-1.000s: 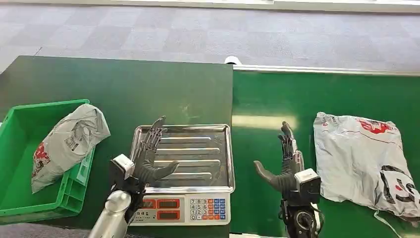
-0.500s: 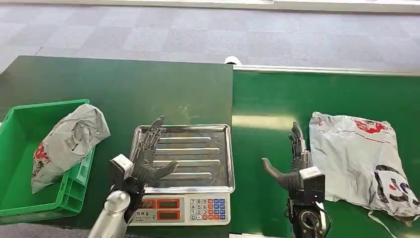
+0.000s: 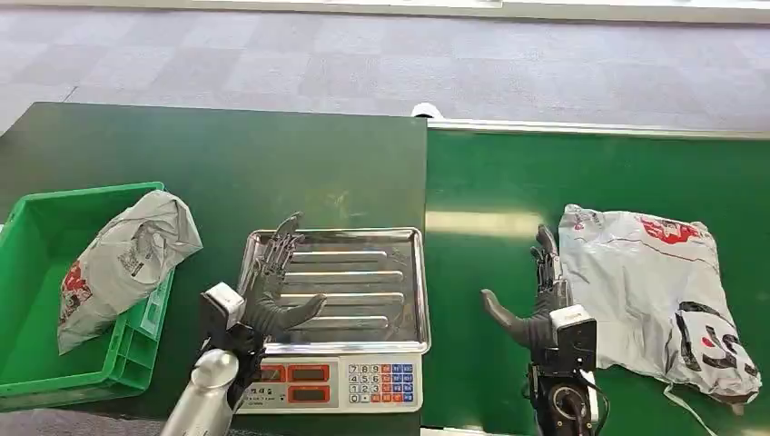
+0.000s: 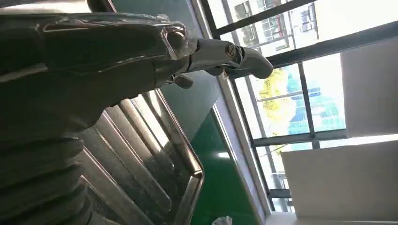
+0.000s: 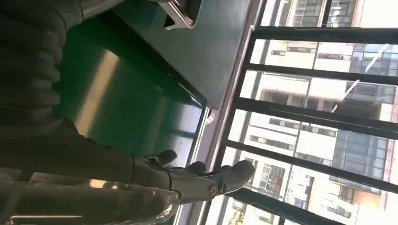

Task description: Moved the parcel from conveyor to table for the left to box.

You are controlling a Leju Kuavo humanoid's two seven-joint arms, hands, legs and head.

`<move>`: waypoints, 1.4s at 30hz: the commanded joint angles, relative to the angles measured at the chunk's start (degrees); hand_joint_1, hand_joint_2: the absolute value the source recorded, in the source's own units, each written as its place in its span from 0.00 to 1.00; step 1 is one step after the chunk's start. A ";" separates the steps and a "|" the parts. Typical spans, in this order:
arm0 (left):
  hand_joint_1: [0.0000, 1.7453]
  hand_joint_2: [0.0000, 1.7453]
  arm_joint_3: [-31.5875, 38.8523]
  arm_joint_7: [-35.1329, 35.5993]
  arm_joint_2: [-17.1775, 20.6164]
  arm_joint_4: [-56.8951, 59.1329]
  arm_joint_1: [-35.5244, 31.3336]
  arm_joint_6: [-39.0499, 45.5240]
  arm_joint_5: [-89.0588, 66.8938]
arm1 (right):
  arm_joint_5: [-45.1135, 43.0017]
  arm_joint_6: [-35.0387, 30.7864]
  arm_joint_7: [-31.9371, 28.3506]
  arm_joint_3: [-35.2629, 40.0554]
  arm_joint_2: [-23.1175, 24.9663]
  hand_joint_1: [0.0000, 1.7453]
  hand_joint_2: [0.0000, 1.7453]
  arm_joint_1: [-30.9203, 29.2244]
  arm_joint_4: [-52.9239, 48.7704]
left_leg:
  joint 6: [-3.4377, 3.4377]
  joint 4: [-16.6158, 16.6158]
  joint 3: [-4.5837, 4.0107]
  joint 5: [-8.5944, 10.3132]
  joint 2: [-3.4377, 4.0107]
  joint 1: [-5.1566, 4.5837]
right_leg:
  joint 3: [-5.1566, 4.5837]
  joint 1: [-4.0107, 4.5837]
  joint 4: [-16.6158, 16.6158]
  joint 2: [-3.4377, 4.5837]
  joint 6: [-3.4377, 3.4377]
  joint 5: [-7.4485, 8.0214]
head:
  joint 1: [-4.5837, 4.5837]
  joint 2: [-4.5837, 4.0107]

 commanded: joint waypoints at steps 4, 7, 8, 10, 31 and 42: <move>0.00 1.00 -0.91 0.03 1.05 2.48 -0.58 0.02 0.09 | 0.01 0.05 0.07 -0.70 -0.70 0.00 1.00 -1.62 3.16 | 0.08 -0.06 0.04 0.04 0.04 -0.01 | 0.03 0.01 -0.05 0.00 -0.09 0.05 | 0.00 0.00; 0.00 1.00 -0.91 0.03 1.05 2.48 -0.58 0.02 0.09 | 0.01 0.05 0.07 -0.70 -0.70 0.00 1.00 -1.62 3.16 | 0.07 -0.04 0.03 0.04 0.03 -0.01 | 0.02 0.01 -0.04 0.00 -0.09 0.05 | 0.00 0.00; 0.00 1.00 -0.91 0.03 1.05 2.48 -0.58 0.02 0.09 | 0.01 0.05 0.07 -0.70 -0.70 0.00 1.00 -1.62 3.16 | 0.06 -0.04 0.04 0.03 0.03 -0.02 | 0.02 0.00 -0.03 0.00 -0.07 0.04 | 0.00 0.00; 0.00 1.00 0.56 0.14 0.49 1.10 0.64 1.95 0.44 | 7.21 -7.15 7.27 -7.31 -3.95 0.00 1.00 -3.41 10.36 | 0.08 -0.06 0.03 0.05 0.03 -0.02 | 0.02 0.01 -0.05 0.00 -0.08 0.05 | 0.00 0.00; 0.00 1.00 2.01 1.70 0.94 -4.25 4.26 0.58 -0.33 | 33.80 -26.42 23.25 -21.50 -10.40 0.00 1.00 -15.33 39.71 | 0.20 0.11 -0.09 0.10 -0.08 -0.12 | -0.02 -0.12 -0.03 -0.15 0.06 0.14 | -0.09 0.00; 0.00 1.00 1.77 1.71 1.18 -3.15 3.22 0.79 -0.27 | 38.13 -22.76 26.05 -23.11 -10.75 0.00 1.00 -16.61 41.58 | 0.25 0.05 -0.13 0.18 -0.04 -0.11 | -0.05 -0.06 -0.07 -0.13 -0.01 0.22 | -0.07 0.00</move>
